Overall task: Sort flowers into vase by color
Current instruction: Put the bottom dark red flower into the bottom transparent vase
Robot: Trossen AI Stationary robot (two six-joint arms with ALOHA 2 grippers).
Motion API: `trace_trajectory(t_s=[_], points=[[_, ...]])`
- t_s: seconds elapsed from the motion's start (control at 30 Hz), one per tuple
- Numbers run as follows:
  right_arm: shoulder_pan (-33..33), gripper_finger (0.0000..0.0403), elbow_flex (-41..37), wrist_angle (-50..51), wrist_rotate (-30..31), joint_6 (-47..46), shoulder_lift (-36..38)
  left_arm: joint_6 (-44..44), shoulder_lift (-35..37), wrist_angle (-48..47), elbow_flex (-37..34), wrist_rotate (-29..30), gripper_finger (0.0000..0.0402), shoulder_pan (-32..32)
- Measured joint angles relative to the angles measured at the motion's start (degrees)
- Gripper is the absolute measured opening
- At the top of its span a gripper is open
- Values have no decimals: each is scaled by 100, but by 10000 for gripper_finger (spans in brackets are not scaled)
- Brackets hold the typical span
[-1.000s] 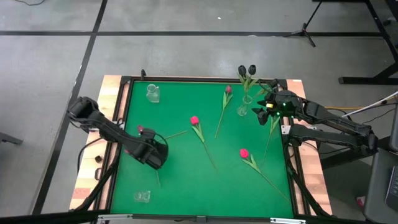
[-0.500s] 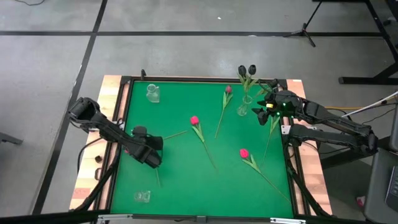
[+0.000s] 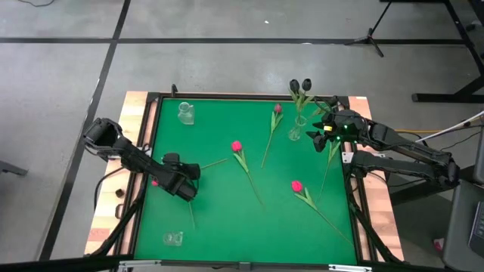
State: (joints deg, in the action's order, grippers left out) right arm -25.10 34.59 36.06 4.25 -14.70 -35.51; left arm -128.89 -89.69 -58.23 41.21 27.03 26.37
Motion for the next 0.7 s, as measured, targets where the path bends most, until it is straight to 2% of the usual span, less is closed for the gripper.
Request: trace_trajectory(t_s=[0.5,0.7], points=[[0,243,0,-1,0,-24,0,200,0,44,0,266,13,0],[0,243,-2,-1,-7,-147,0,202,0,65,0,567,7,0]])
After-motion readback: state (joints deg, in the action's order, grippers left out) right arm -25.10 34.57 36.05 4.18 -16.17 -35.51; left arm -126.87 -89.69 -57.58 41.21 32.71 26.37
